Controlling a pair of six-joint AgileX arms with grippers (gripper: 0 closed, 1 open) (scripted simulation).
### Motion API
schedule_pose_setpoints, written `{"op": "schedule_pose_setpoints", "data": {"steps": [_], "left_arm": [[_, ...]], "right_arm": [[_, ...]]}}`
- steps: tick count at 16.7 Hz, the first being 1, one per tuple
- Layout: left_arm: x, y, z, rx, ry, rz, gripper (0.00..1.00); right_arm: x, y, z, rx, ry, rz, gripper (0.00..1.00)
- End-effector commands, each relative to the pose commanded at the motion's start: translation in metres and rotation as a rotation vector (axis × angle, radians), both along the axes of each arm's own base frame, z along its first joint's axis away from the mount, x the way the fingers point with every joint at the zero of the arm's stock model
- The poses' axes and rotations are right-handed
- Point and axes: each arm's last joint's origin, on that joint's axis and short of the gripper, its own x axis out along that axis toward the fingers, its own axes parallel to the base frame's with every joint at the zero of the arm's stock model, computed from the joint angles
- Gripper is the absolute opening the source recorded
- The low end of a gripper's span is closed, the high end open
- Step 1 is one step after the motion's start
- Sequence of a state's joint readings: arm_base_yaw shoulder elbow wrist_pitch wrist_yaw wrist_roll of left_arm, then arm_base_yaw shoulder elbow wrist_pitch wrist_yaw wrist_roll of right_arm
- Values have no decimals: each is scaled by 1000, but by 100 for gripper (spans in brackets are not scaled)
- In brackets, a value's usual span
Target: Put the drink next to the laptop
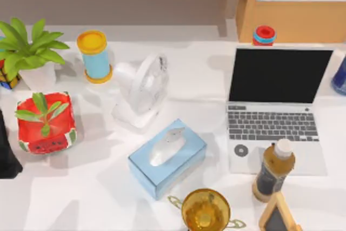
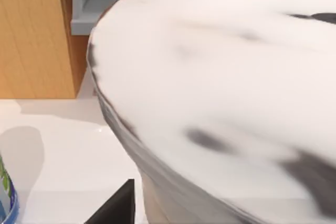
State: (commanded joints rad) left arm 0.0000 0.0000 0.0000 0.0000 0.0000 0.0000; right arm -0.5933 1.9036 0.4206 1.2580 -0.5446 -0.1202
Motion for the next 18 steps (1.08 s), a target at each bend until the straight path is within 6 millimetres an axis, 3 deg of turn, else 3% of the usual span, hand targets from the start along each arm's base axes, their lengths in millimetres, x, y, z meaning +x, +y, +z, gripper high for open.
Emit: {"op": "schedule_pose_setpoints", "data": {"steps": [10,18], "left_arm": [[0,0,0,0,0,0,100],[0,0,0,0,0,0,100]], "right_arm": [[0,0,0,0,0,0,2],[0,0,0,0,0,0,0]]}}
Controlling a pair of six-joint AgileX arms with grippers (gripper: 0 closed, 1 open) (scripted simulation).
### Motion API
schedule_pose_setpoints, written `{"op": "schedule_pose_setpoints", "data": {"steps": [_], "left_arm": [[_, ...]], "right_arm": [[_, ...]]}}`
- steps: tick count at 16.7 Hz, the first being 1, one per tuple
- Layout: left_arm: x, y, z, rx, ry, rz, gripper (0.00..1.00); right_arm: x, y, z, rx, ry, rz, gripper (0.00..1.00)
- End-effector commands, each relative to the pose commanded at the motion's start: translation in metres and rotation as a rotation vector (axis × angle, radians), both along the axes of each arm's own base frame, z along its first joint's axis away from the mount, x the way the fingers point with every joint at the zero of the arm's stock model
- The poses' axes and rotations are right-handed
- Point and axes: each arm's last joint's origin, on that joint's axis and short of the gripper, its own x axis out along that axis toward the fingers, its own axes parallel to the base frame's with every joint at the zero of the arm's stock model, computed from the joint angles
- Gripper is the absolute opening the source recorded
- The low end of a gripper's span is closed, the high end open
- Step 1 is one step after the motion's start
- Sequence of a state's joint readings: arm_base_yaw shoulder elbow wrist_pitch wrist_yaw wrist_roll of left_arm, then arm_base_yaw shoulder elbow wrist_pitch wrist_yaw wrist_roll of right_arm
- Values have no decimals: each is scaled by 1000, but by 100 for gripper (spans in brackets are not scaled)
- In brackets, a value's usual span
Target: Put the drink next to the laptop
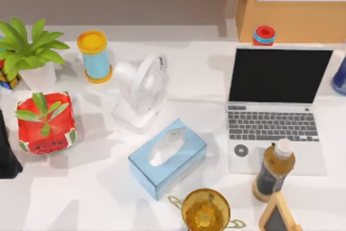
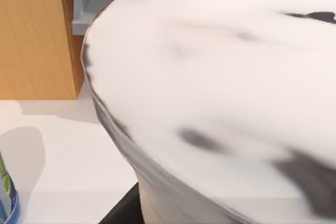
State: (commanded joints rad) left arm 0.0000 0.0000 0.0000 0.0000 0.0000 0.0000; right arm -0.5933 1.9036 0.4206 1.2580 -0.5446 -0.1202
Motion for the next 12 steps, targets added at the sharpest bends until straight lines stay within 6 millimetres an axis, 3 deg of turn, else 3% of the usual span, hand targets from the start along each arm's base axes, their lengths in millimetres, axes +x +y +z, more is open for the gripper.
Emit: {"op": "schedule_pose_setpoints", "data": {"steps": [12], "left_arm": [[0,0,0,0,0,0,100]], "right_arm": [[-1,0,9,6,4,-1,0]]}}
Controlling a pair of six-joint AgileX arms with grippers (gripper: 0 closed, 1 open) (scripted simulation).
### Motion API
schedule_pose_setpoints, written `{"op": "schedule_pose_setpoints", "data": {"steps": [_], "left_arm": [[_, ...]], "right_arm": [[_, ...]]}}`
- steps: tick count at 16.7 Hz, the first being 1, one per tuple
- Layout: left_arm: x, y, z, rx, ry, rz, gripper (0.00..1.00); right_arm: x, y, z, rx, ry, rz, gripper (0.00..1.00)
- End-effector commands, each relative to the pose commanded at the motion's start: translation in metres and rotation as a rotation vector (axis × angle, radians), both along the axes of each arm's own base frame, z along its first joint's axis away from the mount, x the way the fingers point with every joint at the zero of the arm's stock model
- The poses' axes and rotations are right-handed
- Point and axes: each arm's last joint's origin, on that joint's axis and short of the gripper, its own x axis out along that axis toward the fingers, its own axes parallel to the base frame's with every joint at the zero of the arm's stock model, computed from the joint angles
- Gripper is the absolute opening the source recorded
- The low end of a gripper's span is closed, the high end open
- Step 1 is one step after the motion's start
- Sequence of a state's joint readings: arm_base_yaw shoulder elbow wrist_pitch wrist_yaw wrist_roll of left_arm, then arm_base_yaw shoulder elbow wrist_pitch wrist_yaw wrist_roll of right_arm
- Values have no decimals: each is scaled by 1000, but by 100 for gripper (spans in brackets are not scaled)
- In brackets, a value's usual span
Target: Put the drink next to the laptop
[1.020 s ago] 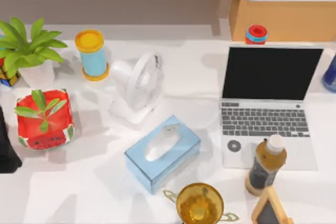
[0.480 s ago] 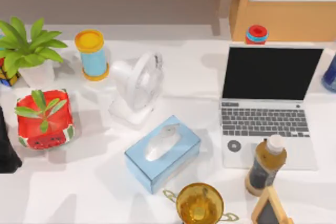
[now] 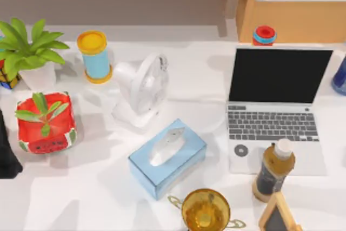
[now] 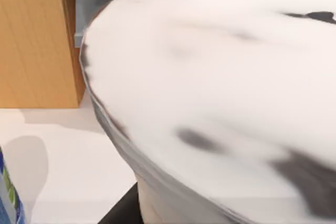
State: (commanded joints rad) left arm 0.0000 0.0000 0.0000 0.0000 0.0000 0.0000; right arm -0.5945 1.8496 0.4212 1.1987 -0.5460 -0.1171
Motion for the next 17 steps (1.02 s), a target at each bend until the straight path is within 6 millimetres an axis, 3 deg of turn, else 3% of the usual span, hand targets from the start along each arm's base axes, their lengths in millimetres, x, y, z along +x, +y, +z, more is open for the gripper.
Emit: {"op": "schedule_pose_setpoints", "data": {"steps": [6,11,17], "left_arm": [[0,0,0,0,0,0,100],[0,0,0,0,0,0,100],[0,0,0,0,0,0,100]], "right_arm": [[13,11,34,-78,-123,5,0],[11,44,52,-77,-154,4,0],[-5,90,56,-39,-120,1,0]]}}
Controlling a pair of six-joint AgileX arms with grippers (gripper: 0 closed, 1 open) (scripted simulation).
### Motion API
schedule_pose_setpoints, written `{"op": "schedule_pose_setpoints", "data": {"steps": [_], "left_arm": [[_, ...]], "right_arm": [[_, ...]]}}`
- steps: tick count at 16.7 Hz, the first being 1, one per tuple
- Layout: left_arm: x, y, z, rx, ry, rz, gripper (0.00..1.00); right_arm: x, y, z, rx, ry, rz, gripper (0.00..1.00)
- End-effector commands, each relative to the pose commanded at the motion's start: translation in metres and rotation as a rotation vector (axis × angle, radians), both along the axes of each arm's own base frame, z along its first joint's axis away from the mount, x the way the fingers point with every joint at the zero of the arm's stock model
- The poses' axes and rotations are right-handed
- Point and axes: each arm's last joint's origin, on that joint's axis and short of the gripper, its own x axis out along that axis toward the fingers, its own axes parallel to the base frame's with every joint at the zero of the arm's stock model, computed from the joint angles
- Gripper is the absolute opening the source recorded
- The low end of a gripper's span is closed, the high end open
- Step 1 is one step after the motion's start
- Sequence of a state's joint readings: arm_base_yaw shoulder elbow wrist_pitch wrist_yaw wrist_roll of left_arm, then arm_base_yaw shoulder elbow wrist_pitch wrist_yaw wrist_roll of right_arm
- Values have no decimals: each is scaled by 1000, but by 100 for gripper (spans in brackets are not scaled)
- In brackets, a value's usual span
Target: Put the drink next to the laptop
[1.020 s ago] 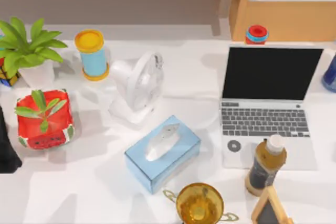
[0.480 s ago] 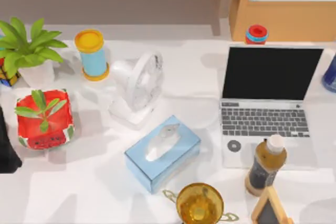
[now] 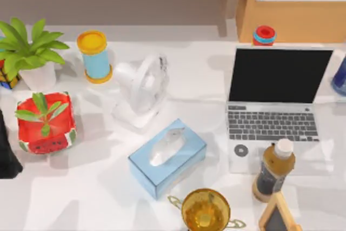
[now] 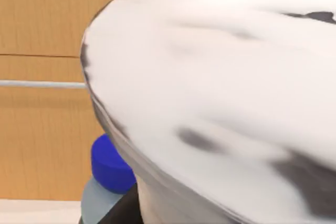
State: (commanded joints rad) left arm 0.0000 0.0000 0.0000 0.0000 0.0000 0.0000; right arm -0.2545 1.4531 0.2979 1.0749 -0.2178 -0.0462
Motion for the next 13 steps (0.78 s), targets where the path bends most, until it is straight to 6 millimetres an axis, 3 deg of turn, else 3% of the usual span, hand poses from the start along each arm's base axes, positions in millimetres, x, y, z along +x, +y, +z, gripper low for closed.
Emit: {"op": "schedule_pose_setpoints", "data": {"steps": [7,13], "left_arm": [[0,0,0,0,0,0,100],[0,0,0,0,0,0,100]], "right_arm": [[-28,40,-10,33,78,-2,0],[-42,55,-17,39,117,-4,0]]}}
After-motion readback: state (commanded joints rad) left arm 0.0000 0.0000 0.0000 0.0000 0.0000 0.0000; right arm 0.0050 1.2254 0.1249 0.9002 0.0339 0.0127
